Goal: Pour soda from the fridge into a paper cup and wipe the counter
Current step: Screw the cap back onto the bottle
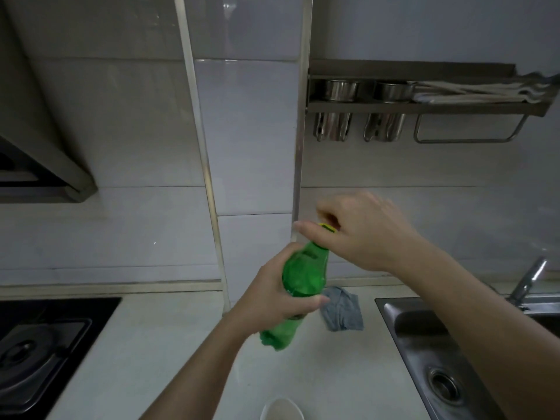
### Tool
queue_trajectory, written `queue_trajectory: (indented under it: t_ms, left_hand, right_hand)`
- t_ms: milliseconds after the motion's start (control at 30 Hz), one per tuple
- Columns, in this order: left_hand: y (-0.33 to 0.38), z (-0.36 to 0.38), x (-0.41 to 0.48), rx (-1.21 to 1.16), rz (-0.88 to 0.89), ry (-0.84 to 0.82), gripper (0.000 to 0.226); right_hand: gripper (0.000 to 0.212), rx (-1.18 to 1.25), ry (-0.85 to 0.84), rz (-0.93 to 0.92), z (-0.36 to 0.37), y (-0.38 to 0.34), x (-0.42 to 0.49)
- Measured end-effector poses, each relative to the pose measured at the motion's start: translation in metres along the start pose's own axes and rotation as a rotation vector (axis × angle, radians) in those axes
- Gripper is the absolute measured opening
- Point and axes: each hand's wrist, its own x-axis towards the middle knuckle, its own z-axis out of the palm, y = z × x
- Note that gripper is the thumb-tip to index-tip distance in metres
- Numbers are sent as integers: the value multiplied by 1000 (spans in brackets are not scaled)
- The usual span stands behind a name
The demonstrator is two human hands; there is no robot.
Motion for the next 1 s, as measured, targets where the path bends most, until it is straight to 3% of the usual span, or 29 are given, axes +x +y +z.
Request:
queue_trajectory:
  t_ms: [67, 133, 200, 300, 367, 467, 567, 667, 800, 900, 1000]
  left_hand:
    - [5, -9, 0, -73, -2, -166, 66]
    - [9, -11, -1, -152, -9, -282, 64]
    - [5, -6, -3, -172, -32, -269, 60]
    - [-6, 14, -4, 37, -89, 36, 55]
    - [-10, 22, -7, 105, -85, 184, 54]
    - [-6, 11, -5, -42, -68, 22, 62]
    - [0, 3, -7, -150, -78, -174, 69]
    - [-3, 10, -9, -186, -110, -132, 57]
    - [-16, 26, -11, 56, -121, 122, 48]
    - [-16, 27, -11, 115, -113, 177, 53]
    - [-11, 18, -6, 158, -141, 217, 63]
  right_hand:
    - [53, -19, -45, -270, -8, 4, 5]
    - [49, -59, -48, -388, -6, 4, 7]
    - [55, -61, -53, -278, 3, -2, 6]
    - [56, -142, -139, 186, 15, -6, 4]
    - [59, -193, -110, 232, 17, -3, 3]
    - [68, -40, -59, -56, 10, 3, 2]
    - [57, -38, -71, -289, 8, 5, 5]
    - [59, -44, -93, -87, 17, -3, 5]
    - [51, -60, -148, 240, 33, -4, 0]
    - [58, -5, -82, 262, 43, -1, -3]
    - [71, 228, -10, 279, 47, 5, -4]
